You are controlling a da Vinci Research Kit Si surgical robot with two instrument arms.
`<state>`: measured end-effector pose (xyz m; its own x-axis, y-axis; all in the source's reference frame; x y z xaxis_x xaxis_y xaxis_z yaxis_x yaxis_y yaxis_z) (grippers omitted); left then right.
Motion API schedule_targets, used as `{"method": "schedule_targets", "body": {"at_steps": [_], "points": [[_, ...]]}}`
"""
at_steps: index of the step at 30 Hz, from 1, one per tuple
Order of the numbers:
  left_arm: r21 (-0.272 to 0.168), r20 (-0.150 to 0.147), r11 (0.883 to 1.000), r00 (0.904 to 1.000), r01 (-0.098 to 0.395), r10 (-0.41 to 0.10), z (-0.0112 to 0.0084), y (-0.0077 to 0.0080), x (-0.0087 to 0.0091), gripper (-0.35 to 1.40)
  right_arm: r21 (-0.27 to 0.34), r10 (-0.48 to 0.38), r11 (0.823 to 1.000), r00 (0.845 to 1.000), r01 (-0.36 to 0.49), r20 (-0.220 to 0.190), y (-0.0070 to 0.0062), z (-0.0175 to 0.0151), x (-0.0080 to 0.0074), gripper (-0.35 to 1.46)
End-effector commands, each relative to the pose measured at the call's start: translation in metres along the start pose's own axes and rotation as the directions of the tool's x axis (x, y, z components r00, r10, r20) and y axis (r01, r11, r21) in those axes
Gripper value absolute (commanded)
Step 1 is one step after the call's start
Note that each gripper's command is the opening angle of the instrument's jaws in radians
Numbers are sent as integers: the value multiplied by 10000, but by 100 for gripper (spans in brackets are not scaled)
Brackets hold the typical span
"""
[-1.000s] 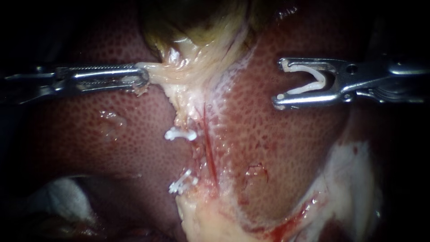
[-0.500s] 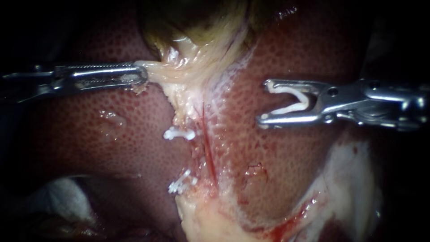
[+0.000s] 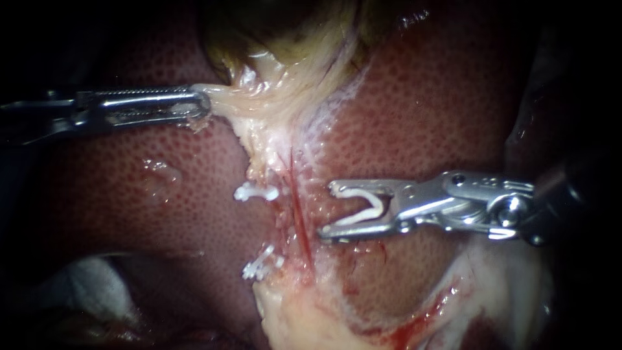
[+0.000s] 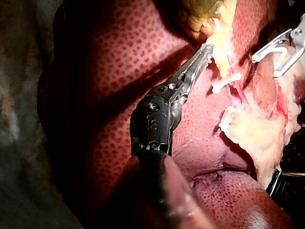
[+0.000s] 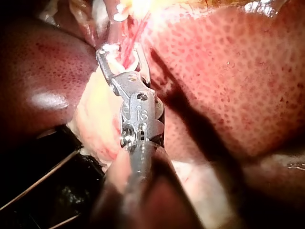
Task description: Clipping first clip right tube
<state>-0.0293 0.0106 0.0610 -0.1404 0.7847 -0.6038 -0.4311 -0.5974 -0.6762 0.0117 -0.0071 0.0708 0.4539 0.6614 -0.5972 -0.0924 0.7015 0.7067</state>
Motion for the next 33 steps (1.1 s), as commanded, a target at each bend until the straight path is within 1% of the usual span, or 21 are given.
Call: {"method": "schedule_targets", "body": {"at_steps": [1,6,11,14,19,25,28,31,33], "points": [[-6,2,10000,10000,6,-6,0,0,0,-35,33,13,10000,10000,-13,27,1,5,-3,48],[-1,1,10000,10000,9,-9,-1,0,0,-35,190,282,9994,9995,-285,133,10,28,-19,48],[0,2,10000,10000,11,-11,-1,0,0,-35,46,379,9993,9989,-380,266,19,43,-31,48],[2,1,10000,10000,12,-12,-2,0,0,-35,88,452,9989,9986,-455,283,22,51,-38,48],[5,1,10000,10000,13,-13,-2,0,0,-35,183,550,9983,9980,-556,319,23,64,-45,48],[7,0,10000,10000,14,-14,-2,0,0,-35,442,679,9966,9968,-697,416,23,72,-50,48],[9,0,10000,10000,14,-14,-2,0,0,-35,477,853,9950,9954,-874,440,22,76,-52,48],[11,-1,10000,10000,14,-14,-1,0,0,-35,548,1003,9932,9938,-1029,484,21,82,-57,48],[14,-2,10000,10000,12,-12,-1,0,0,-35,680,1127,9909,9919,-1166,587,20,86,-62,47]]}}
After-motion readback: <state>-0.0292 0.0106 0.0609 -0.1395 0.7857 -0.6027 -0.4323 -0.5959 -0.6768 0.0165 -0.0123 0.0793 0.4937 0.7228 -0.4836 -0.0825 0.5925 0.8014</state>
